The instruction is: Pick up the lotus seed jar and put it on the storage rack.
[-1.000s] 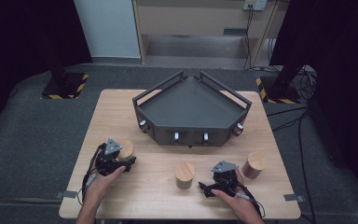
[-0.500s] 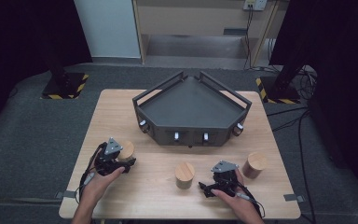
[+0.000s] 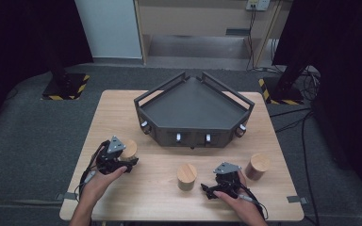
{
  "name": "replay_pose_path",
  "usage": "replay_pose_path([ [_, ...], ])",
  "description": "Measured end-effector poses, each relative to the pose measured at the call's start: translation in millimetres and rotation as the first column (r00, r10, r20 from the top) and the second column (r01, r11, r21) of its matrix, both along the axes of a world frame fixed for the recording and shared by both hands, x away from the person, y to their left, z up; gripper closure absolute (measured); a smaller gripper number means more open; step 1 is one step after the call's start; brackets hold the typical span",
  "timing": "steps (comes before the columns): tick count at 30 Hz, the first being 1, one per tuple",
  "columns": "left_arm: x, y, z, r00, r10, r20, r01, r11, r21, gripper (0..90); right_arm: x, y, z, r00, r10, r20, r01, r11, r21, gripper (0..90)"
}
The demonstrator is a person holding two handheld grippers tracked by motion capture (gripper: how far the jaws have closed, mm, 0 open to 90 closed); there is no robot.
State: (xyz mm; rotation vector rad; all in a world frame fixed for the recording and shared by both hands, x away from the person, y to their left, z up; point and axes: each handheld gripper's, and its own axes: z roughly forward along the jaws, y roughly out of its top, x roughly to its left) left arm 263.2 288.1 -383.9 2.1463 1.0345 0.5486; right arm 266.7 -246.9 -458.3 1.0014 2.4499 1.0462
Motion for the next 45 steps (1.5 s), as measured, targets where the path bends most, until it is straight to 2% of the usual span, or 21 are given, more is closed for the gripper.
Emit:
replay_pose_path([
  [12,4.6,-4.7,16.3,0.9996,-0.026,0.014,0.026,0.9996,-0.007,24.2,0.0,-0.1,0.0,1.0000,0.000,0.000,0.000,1.0000,0.000,1.3],
  [34,13.5,-14.4,50.7,0.9968,-0.067,0.044,0.066,0.9978,0.010,24.2,0.0,0.0,0.0,1.0000,0.000,0.000,0.000,1.0000,0.000,1.3],
  [45,16.7,-14.4,64.9,0.9940,-0.087,0.066,0.088,0.9961,-0.011,24.2,0.1,-0.1,0.0,1.0000,0.001,0.000,-0.001,1.0000,0.000,1.3],
])
